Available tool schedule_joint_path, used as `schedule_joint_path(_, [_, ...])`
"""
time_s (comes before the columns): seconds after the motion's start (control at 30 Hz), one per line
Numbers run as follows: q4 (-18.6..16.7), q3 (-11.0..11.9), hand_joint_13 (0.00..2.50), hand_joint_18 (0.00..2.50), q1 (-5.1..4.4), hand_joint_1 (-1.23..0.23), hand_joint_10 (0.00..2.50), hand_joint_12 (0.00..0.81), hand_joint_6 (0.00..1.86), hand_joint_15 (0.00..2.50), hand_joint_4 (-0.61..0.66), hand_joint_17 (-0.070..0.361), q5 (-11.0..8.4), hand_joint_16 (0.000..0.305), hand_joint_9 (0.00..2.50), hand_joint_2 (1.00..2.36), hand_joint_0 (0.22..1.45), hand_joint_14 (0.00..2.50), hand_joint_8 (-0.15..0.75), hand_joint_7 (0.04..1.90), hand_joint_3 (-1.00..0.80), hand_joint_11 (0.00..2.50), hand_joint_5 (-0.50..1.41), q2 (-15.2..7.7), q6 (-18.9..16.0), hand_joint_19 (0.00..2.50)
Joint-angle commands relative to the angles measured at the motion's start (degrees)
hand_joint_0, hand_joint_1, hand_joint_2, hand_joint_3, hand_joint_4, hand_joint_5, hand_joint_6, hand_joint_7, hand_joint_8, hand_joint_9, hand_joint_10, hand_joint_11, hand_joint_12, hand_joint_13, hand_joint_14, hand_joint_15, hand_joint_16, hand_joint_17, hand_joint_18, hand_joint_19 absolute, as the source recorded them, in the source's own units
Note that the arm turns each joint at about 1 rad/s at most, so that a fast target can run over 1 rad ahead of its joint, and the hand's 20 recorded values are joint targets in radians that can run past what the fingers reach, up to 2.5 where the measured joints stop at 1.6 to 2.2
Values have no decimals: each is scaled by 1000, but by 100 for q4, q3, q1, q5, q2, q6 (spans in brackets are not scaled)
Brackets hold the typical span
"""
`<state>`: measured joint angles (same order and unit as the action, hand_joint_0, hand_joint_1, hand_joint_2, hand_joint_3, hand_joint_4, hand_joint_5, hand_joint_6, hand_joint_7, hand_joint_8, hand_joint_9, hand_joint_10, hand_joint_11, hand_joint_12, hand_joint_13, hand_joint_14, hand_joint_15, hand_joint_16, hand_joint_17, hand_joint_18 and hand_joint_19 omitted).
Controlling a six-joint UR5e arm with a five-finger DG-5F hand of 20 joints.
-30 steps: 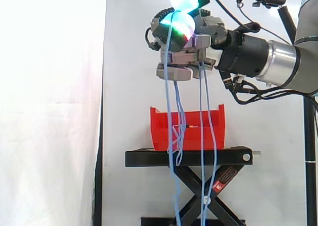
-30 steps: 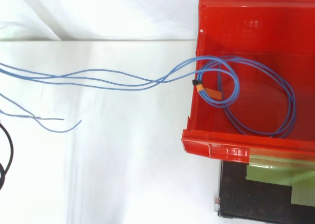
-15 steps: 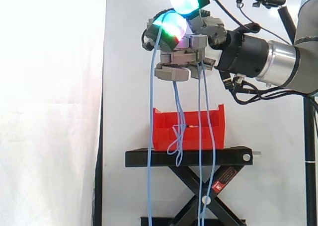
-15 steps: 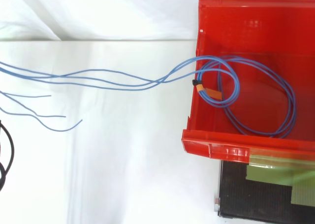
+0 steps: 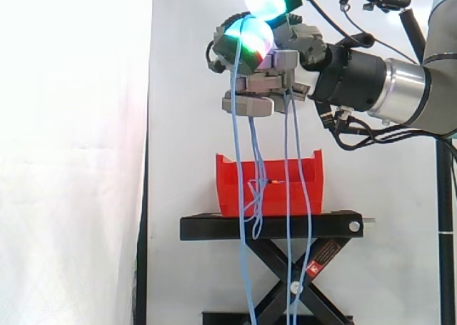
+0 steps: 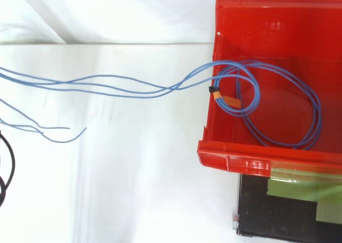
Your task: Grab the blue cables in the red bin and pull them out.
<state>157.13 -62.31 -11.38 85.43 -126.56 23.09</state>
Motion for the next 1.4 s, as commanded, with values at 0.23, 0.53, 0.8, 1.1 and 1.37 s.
schedule_joint_path(0.23, [-7,0,1479,1378,4,-772,41,379,46,1033,274,115,9,51,1889,1000,680,1583,279,847,-1000,1986,1146,0,-2,1386])
schedule_joint_path(0.53, [11,0,1441,1316,-5,-895,143,343,362,1115,248,89,0,39,1840,1000,883,1564,240,787,-1000,2041,1032,0,-2,1454])
schedule_joint_path(0.8, [-7,0,1375,1262,-14,-940,458,357,587,1054,301,93,9,42,1671,1010,938,1661,271,620,-769,1805,874,0,-20,1449])
schedule_joint_path(1.1, [-7,0,1336,1218,-14,-968,592,367,712,992,319,94,9,42,1557,1010,933,1754,282,522,-760,1653,734,0,-20,1453])
schedule_joint_path(1.37, [-7,0,1300,1174,-14,-992,670,366,728,926,319,95,9,42,1503,1008,914,1814,277,494,-805,1566,685,0,-20,1449])
